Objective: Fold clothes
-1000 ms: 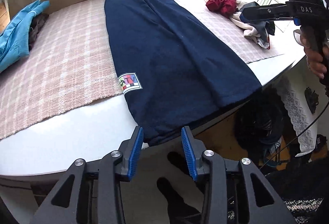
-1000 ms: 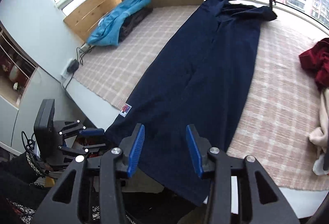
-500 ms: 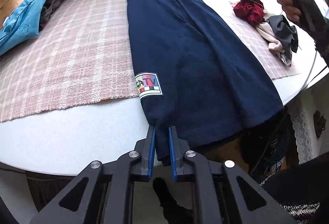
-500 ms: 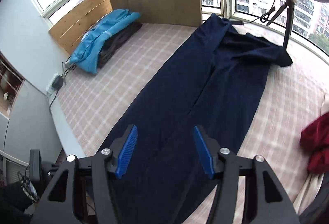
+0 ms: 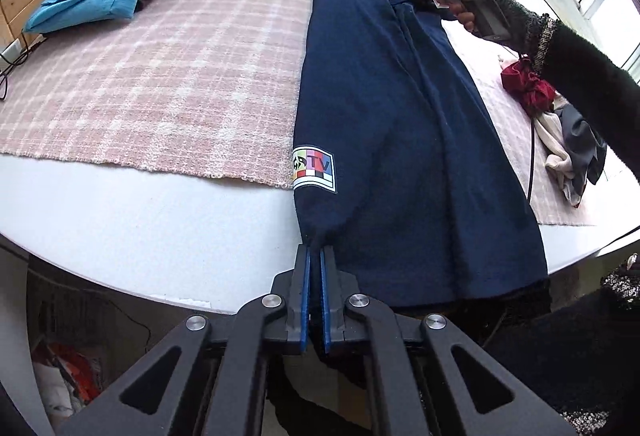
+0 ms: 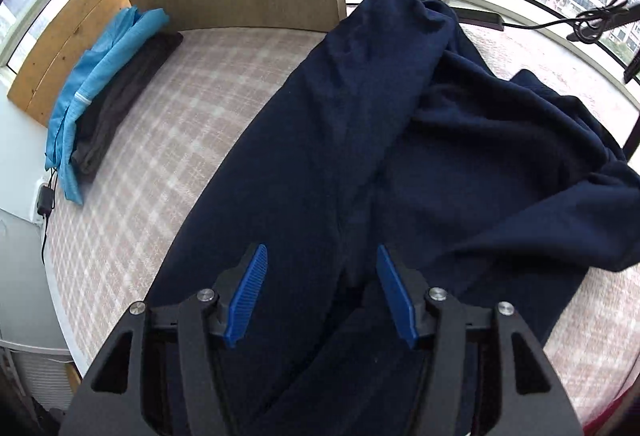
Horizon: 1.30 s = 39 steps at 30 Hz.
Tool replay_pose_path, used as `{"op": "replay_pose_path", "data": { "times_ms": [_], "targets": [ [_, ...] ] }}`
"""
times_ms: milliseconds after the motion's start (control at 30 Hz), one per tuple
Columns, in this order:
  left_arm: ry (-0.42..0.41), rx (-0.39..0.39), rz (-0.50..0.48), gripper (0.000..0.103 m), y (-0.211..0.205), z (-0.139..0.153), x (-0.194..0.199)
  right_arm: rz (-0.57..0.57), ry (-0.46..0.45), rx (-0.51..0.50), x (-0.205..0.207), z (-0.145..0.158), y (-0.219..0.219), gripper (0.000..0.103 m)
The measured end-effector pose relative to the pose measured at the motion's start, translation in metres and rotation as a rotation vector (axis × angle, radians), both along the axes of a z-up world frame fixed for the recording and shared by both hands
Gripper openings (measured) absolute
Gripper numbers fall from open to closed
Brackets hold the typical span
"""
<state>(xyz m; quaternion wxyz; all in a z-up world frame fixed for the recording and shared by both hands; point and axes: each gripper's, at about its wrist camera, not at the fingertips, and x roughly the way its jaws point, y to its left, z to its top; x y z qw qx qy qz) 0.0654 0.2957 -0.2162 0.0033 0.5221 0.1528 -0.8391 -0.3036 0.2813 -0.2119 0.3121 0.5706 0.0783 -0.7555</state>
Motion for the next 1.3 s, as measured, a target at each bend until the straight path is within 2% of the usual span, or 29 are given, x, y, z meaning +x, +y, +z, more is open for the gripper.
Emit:
{"op": "replay_pose_path", "data": {
  "times_ms": [67,100,133,200,267,367,500,567,700,800,867,933,1000,1067,1100,1133,1167,1233,1300],
  "targets": [
    [-0.002,0.002,0.012,0.004,-0.001,0.000,0.001,0.014,-0.016,-0.012,-0.003,-0.004,-0.003,0.056],
    [0.001,0.008,0.020,0.004,-0.002,0.000,0.002,0.023,-0.019,-0.016,-0.003,-0.006,-0.005,0.052],
    [0.003,0.015,0.027,0.004,-0.003,0.000,0.003,0.031,-0.008,-0.002,-0.002,-0.006,-0.007,0.033],
    [0.011,0.013,0.034,0.004,-0.003,0.004,0.007,0.046,0.010,0.019,0.000,-0.007,-0.011,0.014],
    [0.018,0.012,0.048,0.004,-0.007,0.010,0.010,0.044,0.009,-0.051,0.000,0.002,-0.007,0.009],
    [0.042,0.002,0.084,0.004,-0.014,0.016,0.010,0.034,0.018,-0.172,0.001,0.020,-0.001,0.007],
    [0.018,0.010,0.105,0.004,-0.023,0.004,0.004,0.056,0.016,-0.086,0.002,0.000,-0.011,0.007],
    [0.019,0.012,0.110,0.004,-0.024,0.002,0.002,0.050,0.020,-0.079,0.003,-0.005,-0.010,0.007],
    [0.030,0.045,0.123,0.004,-0.025,0.004,0.005,0.040,-0.046,-0.084,-0.002,-0.011,-0.011,0.014],
    [0.057,0.055,0.167,0.004,-0.033,0.011,0.011,0.072,-0.005,-0.103,0.003,-0.003,-0.015,0.007],
    [0.072,0.051,0.214,0.004,-0.042,0.012,0.015,0.066,0.030,-0.175,0.002,0.007,-0.010,0.007],
    [0.050,0.047,0.234,0.002,-0.048,0.004,0.017,0.066,0.037,-0.147,0.000,0.000,-0.012,0.007],
    [0.003,0.072,0.223,0.000,-0.050,-0.007,0.018,0.085,0.014,-0.060,0.000,-0.015,-0.020,0.007],
    [-0.018,0.092,0.206,0.000,-0.047,-0.011,0.020,0.093,0.045,-0.027,0.002,-0.017,-0.020,0.007],
    [-0.020,0.091,0.204,0.003,-0.046,-0.010,0.021,0.087,0.049,-0.016,0.002,-0.016,-0.017,0.007],
    [-0.019,0.090,0.207,0.006,-0.046,-0.007,0.022,0.075,0.040,0.000,0.001,-0.015,-0.015,0.012],
    [-0.016,0.090,0.216,0.014,-0.048,-0.003,0.024,0.064,0.028,0.006,0.002,-0.012,-0.013,0.015],
    [0.004,0.079,0.232,0.019,-0.051,0.007,0.025,0.045,0.012,0.017,0.005,-0.005,-0.008,0.017],
    [0.021,0.061,0.216,0.028,-0.050,0.014,0.022,0.073,0.071,0.031,0.023,0.011,-0.002,0.019]
  ]
}}
